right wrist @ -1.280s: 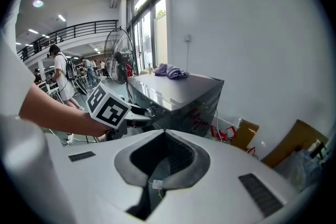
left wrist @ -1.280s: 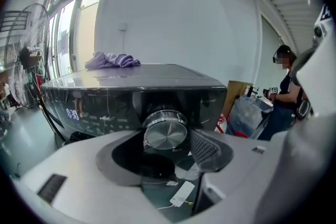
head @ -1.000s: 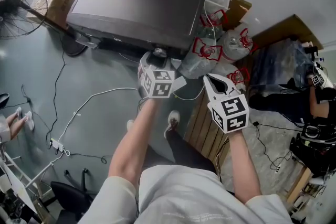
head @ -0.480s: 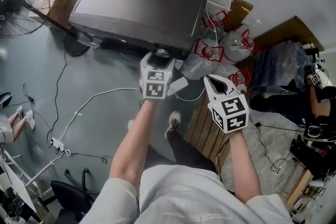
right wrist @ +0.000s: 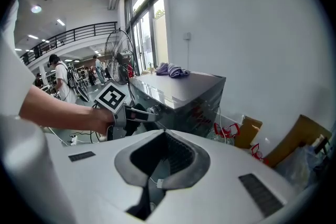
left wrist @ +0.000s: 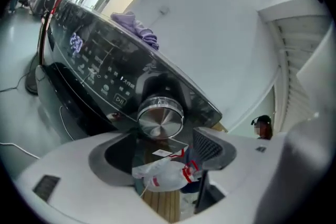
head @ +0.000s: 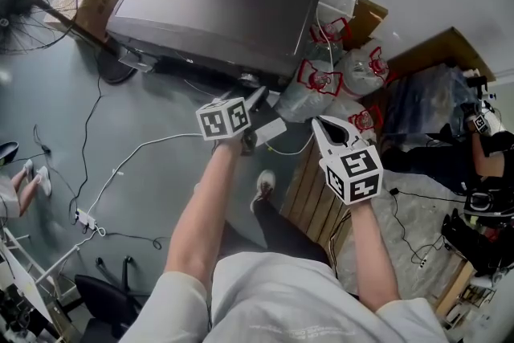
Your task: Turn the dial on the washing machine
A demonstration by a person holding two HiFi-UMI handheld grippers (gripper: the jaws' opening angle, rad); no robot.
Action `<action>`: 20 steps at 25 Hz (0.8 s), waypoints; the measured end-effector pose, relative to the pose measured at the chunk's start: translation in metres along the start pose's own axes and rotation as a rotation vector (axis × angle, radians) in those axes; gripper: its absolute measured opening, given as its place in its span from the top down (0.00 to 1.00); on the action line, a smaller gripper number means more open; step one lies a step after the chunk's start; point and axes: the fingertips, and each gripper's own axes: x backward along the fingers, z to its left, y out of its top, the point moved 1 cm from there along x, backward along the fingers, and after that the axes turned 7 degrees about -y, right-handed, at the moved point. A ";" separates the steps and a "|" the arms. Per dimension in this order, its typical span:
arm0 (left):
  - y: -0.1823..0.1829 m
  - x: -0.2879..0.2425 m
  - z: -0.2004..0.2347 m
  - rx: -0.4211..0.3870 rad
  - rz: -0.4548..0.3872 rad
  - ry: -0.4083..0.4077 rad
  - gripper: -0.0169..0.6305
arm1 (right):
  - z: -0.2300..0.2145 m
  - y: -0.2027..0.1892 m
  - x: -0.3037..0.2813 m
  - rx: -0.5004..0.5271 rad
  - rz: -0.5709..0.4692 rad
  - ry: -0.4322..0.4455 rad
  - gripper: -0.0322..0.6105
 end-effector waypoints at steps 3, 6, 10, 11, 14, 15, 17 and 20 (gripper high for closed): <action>0.003 0.000 0.001 0.035 -0.023 -0.001 0.48 | -0.001 -0.002 0.000 0.000 0.003 -0.002 0.93; 0.010 0.004 -0.003 0.060 -0.053 -0.001 0.48 | -0.001 -0.005 0.001 0.000 0.007 -0.003 0.93; 0.015 0.007 -0.001 0.106 -0.079 0.002 0.48 | -0.002 -0.007 0.001 0.000 0.009 -0.005 0.93; 0.016 0.007 0.001 0.117 -0.082 0.008 0.49 | -0.003 -0.007 0.001 -0.001 0.009 -0.007 0.93; 0.018 0.008 0.005 0.128 -0.090 0.027 0.56 | -0.005 -0.009 0.001 -0.001 0.011 -0.010 0.93; 0.018 0.009 0.005 0.123 -0.089 0.030 0.56 | -0.005 -0.009 0.002 -0.001 0.011 -0.010 0.93; 0.018 0.008 0.004 0.096 -0.080 0.038 0.56 | -0.006 -0.010 0.002 -0.001 0.013 -0.012 0.93; 0.019 0.008 0.003 0.017 -0.043 0.076 0.56 | -0.006 -0.011 0.002 -0.001 0.015 -0.013 0.93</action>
